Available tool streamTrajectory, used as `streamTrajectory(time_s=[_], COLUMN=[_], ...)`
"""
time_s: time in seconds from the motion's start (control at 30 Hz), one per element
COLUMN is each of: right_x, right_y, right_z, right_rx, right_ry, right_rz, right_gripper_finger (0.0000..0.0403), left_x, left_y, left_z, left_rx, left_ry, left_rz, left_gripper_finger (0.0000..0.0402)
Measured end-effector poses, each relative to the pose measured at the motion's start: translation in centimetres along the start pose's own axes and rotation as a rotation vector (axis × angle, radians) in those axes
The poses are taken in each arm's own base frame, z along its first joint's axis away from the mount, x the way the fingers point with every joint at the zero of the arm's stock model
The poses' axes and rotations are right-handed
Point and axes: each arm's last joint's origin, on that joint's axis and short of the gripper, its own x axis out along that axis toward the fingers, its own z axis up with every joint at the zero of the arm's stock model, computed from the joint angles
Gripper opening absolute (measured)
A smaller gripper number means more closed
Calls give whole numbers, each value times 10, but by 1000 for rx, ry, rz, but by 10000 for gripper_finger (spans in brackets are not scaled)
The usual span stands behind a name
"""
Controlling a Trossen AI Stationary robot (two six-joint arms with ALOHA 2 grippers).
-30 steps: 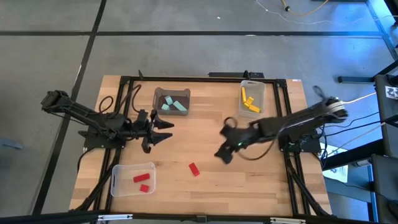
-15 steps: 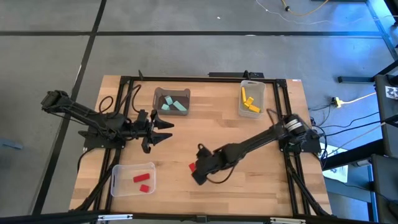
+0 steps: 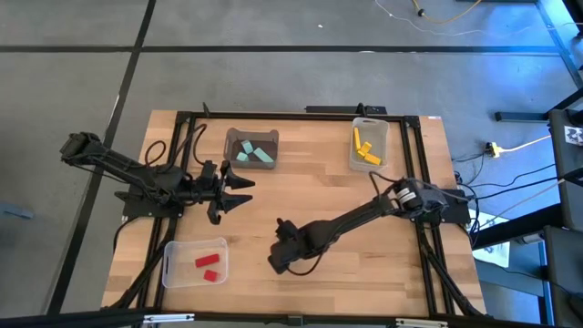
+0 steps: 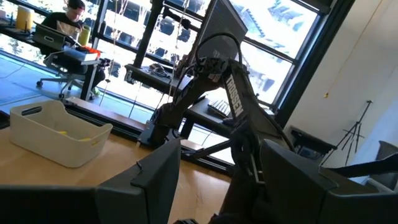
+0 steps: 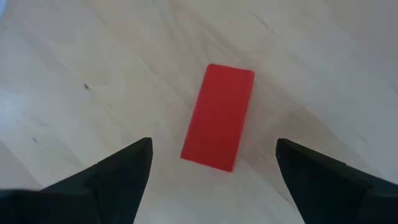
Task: Sort & place blocks by color
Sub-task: Put the red block into the white transparent bin
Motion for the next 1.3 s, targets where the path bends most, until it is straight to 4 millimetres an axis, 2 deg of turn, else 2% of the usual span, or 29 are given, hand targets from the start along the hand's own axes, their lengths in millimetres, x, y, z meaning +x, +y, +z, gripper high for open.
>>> streamTrajectory(time_s=[0.2,0.4,0.53,0.7,0.73,0.83,0.97,1.1,1.17,1.3], right_x=[13,14,14,11,9,6,-3,-20,-33,-62], right_y=[-3,-3,-6,-13,-16,-22,-45,-83,-107,-150], right_z=[-3,-3,-4,-6,-6,-5,-4,-12,-20,-33], right_rx=[15,13,-23,-165,-212,-309,-355,-328,-286,-193], right_ry=[9,7,19,72,93,138,176,176,155,71], right_rz=[-40,-45,-70,-137,-156,-196,-283,-271,-234,-47], right_gripper_finger=[342,329,268,136,126,131,130,130,130,130], left_x=[0,0,0,0,0,0,0,0,0,0], left_y=[0,0,0,0,0,0,0,0,0,1], left_z=[0,0,0,0,0,0,-1,-1,-1,-4], left_rx=[1,1,3,3,3,3,5,6,6,17], left_ry=[0,0,1,1,1,2,7,10,10,39], left_rz=[0,0,0,0,1,1,3,4,4,1], left_gripper_finger=[212,212,212,212,212,212,212,212,212,212])
